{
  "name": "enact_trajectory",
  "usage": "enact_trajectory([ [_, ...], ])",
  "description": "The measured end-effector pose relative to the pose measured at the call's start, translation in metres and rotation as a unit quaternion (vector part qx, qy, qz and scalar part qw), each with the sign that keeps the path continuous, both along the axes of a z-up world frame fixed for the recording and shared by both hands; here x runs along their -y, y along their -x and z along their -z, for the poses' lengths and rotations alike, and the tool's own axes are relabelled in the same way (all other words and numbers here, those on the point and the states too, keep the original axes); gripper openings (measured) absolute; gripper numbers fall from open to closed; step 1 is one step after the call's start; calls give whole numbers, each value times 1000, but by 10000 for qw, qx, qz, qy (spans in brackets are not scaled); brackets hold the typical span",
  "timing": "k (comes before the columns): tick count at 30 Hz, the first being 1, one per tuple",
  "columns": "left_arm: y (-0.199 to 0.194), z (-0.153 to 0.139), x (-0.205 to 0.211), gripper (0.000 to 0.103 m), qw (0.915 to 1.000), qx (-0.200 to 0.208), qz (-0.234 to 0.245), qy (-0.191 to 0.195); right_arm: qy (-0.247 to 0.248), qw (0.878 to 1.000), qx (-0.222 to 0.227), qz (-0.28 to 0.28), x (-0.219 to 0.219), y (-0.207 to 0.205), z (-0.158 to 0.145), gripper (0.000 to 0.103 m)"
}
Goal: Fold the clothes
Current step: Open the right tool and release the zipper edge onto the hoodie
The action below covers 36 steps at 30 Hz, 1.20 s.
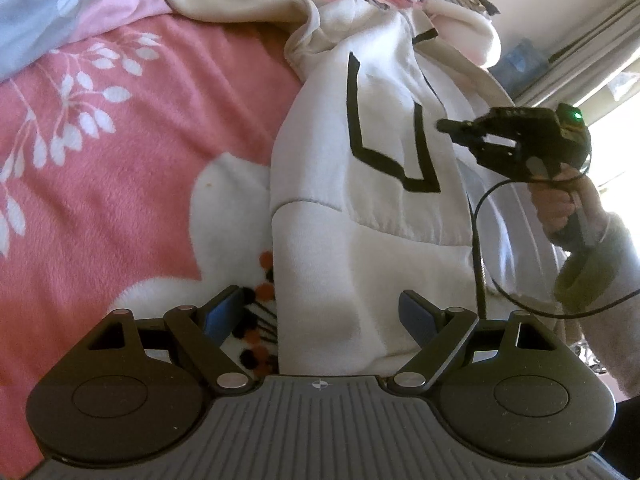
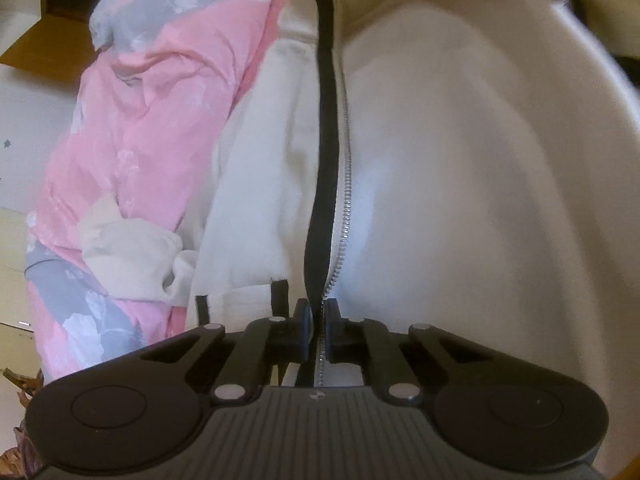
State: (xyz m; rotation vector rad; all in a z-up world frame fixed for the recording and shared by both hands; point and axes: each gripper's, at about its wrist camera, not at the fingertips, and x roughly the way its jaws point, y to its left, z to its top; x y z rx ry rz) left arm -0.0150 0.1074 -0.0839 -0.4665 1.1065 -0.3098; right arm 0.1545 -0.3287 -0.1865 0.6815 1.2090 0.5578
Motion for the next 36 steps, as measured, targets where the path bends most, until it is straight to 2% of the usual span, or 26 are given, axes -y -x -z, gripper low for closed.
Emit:
enact_trajectory([
  [5,-1,-3,0,85,9998,1,72,160,190,9998,93,42,20,12,-16,6],
  [11,-3,-1,3,85,9998,-57,96,140,513,9985,193,47,28,19,-14,6],
  [16,-3,-2,5,85,9997,-45,146,210,712,9964,459,-54,29,21,-23,6],
  [22,0,0,7,85,9994,-16,212,280,1575,9818,918,-529,9,28,-31,19],
  [27,4,-2,7,85,9992,20,197,342,1924,9631,1849,-360,10,61,-73,21],
  [30,5,-3,6,85,9991,71,164,392,1910,9491,2497,-185,19,87,-100,22],
  [32,5,-2,6,85,9990,106,136,417,1819,9403,2862,-298,21,102,-115,23],
  [34,5,-2,6,85,9989,119,100,443,1371,9463,2868,-583,19,112,-121,24],
  [36,5,-2,6,84,9989,126,93,447,797,9584,2602,-855,18,118,-118,24],
])
